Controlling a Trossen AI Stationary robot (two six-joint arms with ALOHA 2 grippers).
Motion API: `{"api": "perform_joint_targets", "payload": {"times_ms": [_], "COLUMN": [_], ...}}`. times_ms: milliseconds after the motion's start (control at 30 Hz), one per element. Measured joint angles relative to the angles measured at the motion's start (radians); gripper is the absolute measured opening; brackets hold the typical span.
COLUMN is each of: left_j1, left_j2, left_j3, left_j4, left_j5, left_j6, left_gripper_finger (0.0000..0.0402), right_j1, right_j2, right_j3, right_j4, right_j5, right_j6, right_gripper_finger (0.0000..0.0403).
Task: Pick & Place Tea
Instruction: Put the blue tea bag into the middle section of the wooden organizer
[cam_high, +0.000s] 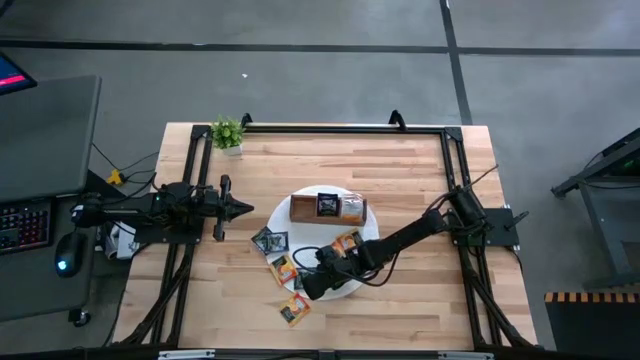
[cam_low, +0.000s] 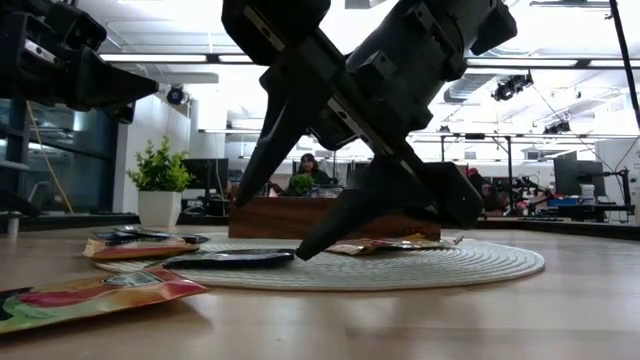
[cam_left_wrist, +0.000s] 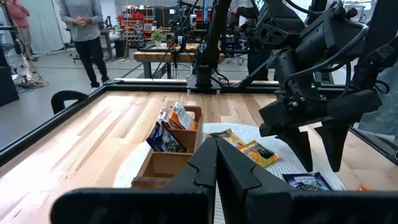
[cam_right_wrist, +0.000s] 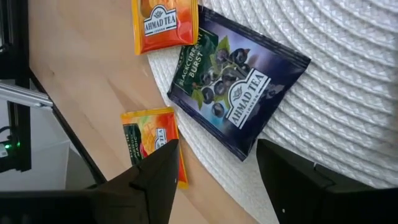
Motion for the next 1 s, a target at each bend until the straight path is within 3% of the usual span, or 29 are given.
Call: {"api": "perform_joint_targets", "payload": {"times_ms": [1000], "left_j1": [0.000], "left_j2": [0.000], "left_j3": [0.000], "left_j4": [0.000], "left_j5": [0.000], "left_j6": [0.000], "left_gripper_finger": [0.0001], "right_j1": [-0.029], "right_j2": [0.000], "right_j3": [0.000], "right_j4": [-0.023], "right_j5": [-0.022], "right_j6": [-0.008], "right_gripper_finger": [0.0211]}}
